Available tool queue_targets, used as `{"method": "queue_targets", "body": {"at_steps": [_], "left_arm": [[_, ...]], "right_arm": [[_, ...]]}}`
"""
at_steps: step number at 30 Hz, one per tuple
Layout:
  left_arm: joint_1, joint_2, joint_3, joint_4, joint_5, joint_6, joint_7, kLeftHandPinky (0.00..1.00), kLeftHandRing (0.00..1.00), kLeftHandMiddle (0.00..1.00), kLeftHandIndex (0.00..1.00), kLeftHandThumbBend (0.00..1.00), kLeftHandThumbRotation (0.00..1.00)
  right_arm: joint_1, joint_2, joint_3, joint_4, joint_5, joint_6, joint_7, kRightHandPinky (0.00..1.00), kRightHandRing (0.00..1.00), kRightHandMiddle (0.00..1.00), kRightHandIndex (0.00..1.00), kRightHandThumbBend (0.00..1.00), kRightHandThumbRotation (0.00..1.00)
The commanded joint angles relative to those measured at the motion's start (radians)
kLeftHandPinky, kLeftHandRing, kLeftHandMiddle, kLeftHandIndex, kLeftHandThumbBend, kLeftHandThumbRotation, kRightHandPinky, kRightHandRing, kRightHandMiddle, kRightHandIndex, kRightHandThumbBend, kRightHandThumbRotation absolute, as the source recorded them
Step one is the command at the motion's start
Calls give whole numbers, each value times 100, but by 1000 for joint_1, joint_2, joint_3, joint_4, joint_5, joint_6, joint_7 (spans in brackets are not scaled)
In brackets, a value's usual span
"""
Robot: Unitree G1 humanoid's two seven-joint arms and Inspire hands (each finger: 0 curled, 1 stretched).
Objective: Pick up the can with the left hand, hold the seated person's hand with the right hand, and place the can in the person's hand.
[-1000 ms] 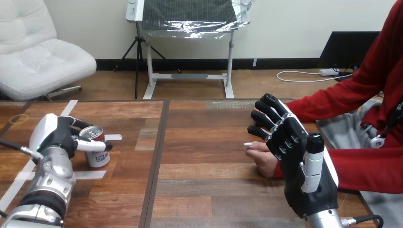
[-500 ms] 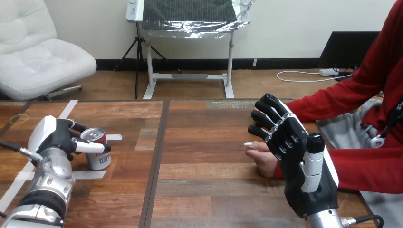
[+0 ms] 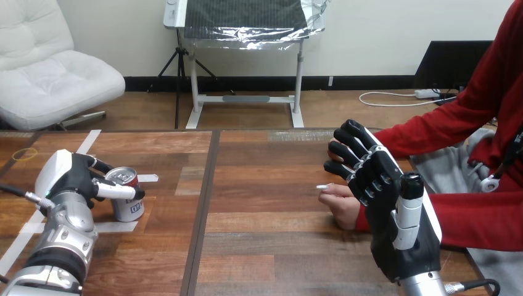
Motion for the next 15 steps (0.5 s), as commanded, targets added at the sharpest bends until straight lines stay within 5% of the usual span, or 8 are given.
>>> {"method": "queue_targets", "body": {"at_steps": [1,15], "left_arm": [[-68,24,-1,-37,6,-31,26,40,45,50,49,80,0],[-70,29,1,-39,6,-33,34,37,43,48,48,80,0]], "right_arm": [[-51,11,-4,-9,17,-26,1,81,89,89,88,90,100],[-53,9,-5,-10,16,-25,-1,81,89,89,88,90,100]]}}
